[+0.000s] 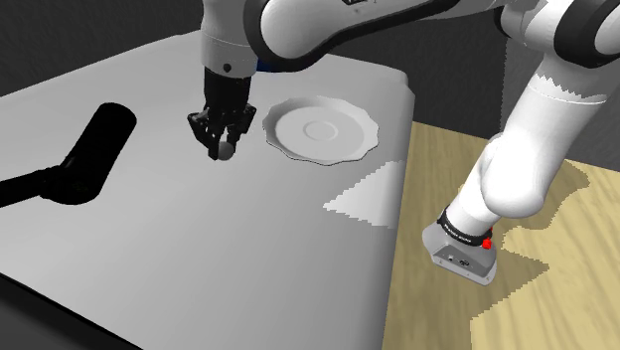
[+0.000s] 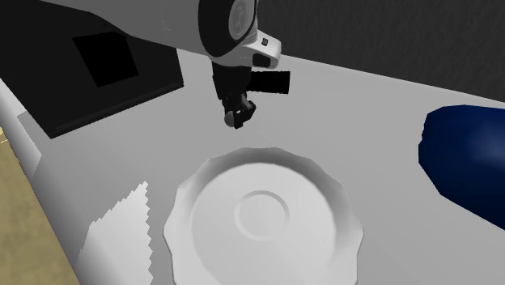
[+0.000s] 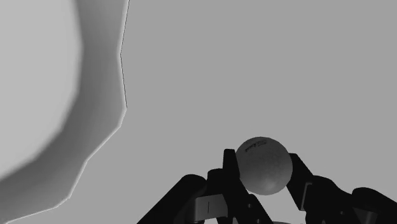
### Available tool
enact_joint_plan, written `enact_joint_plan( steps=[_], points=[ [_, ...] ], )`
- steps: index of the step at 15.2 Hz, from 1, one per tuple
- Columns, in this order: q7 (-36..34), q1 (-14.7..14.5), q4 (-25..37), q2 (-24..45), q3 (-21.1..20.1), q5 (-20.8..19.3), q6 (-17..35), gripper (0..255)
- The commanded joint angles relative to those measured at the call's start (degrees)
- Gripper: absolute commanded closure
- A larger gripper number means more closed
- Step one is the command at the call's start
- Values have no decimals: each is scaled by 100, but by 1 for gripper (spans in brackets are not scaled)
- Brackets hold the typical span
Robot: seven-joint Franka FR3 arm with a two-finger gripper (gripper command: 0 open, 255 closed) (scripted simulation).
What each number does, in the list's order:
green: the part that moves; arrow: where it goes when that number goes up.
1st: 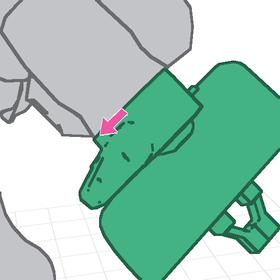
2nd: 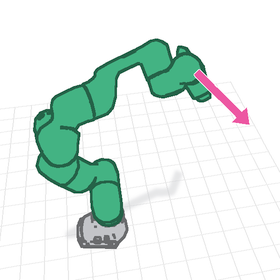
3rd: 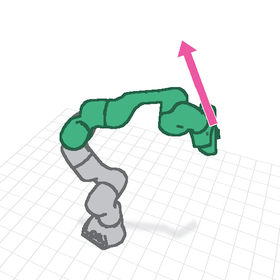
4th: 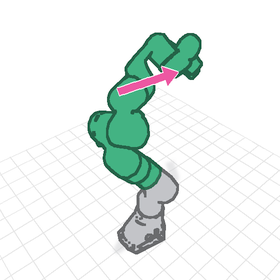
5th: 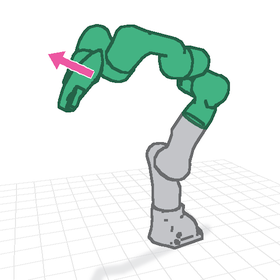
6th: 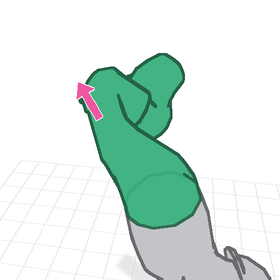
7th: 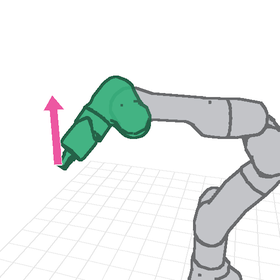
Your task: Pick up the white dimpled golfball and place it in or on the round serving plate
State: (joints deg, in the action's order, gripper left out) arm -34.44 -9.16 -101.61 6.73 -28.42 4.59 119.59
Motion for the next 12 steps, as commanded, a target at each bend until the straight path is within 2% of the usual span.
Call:
enact_joint_plan(
  steps=[1, 12],
  points=[
    [-18, -2, 123, -25, -4, 4, -146, 255],
    [-113, -16, 975, -21, -12, -33, -989, 255]
  ],
)
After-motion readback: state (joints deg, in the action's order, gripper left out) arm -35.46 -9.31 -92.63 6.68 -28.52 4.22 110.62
